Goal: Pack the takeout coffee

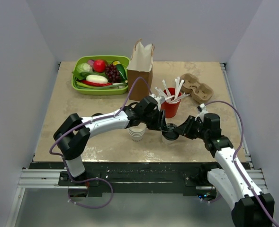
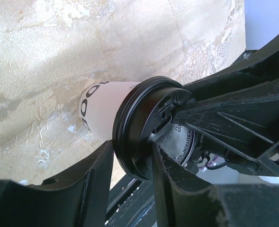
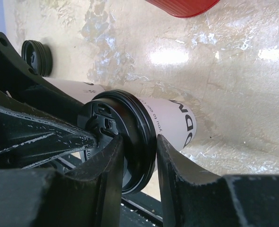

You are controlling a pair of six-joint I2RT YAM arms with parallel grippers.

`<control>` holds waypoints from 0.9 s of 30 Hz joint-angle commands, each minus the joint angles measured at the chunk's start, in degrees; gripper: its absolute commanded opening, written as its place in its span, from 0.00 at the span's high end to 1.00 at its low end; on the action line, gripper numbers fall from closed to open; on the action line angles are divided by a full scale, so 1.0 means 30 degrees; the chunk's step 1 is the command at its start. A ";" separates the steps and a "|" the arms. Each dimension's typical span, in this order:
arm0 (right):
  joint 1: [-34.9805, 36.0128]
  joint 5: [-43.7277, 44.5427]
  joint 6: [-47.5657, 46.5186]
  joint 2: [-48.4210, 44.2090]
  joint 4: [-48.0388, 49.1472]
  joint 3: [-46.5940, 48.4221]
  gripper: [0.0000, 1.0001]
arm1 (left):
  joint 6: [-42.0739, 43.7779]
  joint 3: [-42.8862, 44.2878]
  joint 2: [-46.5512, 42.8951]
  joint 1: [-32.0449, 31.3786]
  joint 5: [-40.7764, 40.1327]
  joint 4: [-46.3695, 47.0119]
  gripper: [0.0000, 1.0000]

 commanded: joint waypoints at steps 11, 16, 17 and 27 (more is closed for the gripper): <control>0.0049 0.0483 -0.1320 -0.0394 -0.1992 0.2501 0.36 | 0.0861 -0.0055 -0.1815 -0.0097 -0.0525 0.0215 0.28; 0.0020 0.0366 -0.1202 -0.0570 -0.1992 0.3292 0.28 | 0.1095 0.0267 -0.2490 -0.0097 -0.0701 0.0216 0.18; 0.0020 0.0337 -0.1202 -0.0657 -0.2021 0.3525 0.27 | 0.1096 0.0297 -0.2577 -0.0097 -0.0701 0.0215 0.17; 0.0020 0.1038 -0.1934 -0.1302 -0.2754 0.5226 0.23 | 0.1769 0.1232 -0.3369 -0.0097 -0.0409 -0.0252 0.10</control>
